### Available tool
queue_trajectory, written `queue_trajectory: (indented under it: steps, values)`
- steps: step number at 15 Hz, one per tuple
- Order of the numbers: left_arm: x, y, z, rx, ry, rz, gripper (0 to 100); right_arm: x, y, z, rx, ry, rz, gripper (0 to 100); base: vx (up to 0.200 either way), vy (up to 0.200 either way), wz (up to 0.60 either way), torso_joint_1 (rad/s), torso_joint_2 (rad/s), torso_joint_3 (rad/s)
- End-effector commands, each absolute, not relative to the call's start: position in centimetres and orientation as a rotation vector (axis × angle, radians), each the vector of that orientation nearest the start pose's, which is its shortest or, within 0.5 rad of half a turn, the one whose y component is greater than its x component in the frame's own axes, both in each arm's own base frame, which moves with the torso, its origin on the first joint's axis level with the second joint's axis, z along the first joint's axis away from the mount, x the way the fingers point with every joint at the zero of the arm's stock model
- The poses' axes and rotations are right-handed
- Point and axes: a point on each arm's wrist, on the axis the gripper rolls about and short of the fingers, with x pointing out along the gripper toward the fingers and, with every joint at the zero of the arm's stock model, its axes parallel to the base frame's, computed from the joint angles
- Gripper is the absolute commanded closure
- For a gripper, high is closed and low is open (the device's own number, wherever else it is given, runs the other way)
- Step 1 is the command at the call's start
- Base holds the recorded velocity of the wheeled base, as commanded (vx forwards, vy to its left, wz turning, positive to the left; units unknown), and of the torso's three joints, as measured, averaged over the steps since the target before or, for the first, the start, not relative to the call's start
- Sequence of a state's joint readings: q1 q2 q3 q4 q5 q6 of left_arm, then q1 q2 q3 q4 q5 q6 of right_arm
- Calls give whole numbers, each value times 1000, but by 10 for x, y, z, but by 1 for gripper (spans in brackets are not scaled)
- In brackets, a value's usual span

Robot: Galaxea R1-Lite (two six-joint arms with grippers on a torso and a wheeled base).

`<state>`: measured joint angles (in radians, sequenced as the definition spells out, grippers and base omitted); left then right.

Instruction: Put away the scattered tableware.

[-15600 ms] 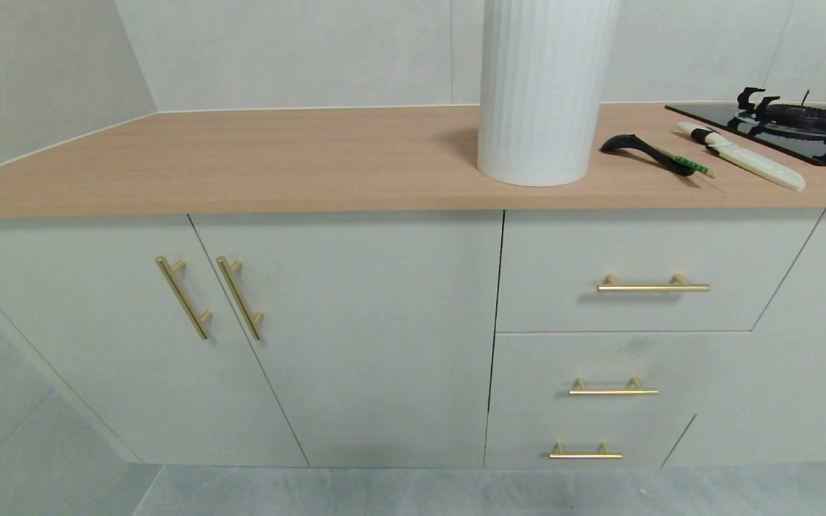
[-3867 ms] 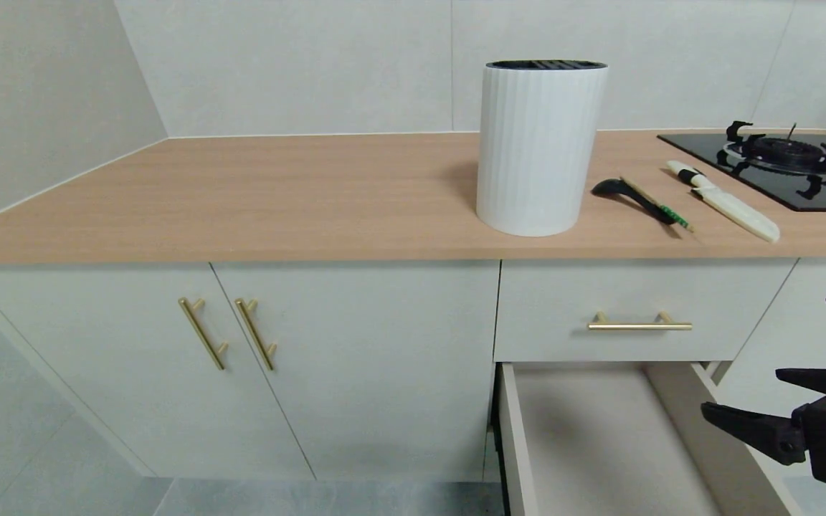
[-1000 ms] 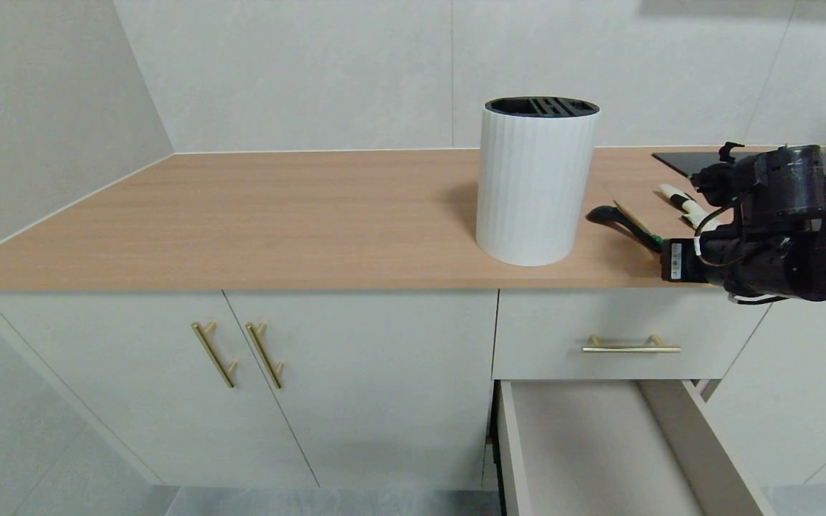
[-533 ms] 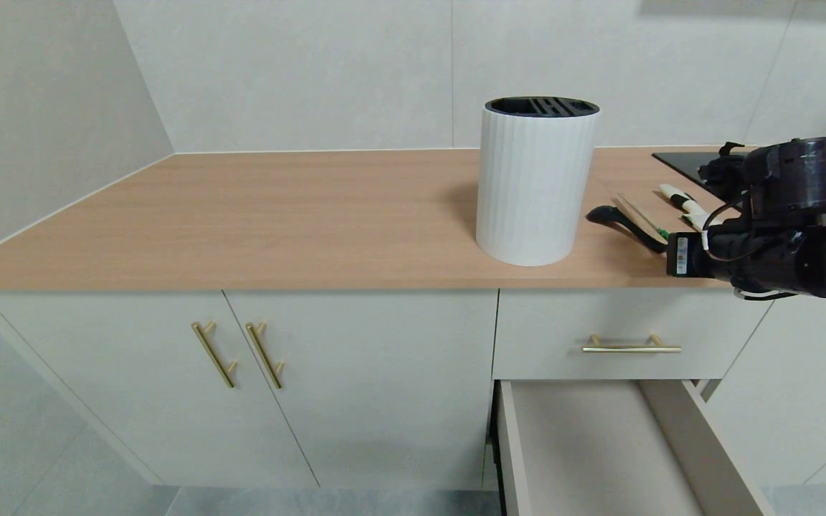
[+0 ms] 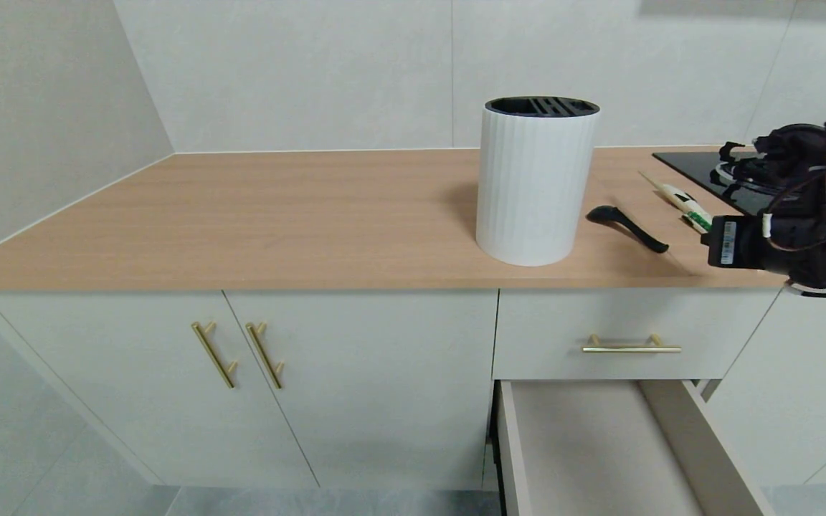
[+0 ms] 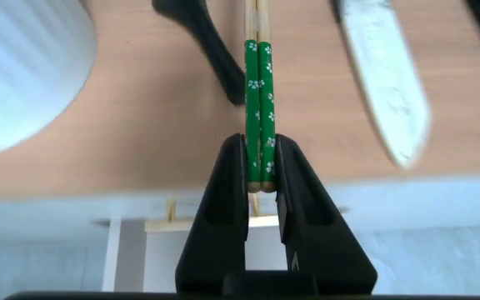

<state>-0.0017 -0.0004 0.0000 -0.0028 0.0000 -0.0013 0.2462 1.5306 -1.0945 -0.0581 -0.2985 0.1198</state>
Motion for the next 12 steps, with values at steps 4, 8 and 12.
queue_trajectory:
  steps: [4, 8, 12]
  values:
    - [-23, 0, 76, -2, -3, -2, 0, 169, 41, 278, 54, 382, 39, 100, 0, 0, 0, 0, 0, 0]
    - [-23, 0, 76, -2, -3, -2, 0, 147, 43, 269, 61, 408, 191, 100, 0, 0, 0, 0, 0, 0]
    - [-23, 0, 76, -2, -3, -2, 0, 118, 39, 269, 48, 466, 381, 100, 0, 0, 0, 0, 0, 0]
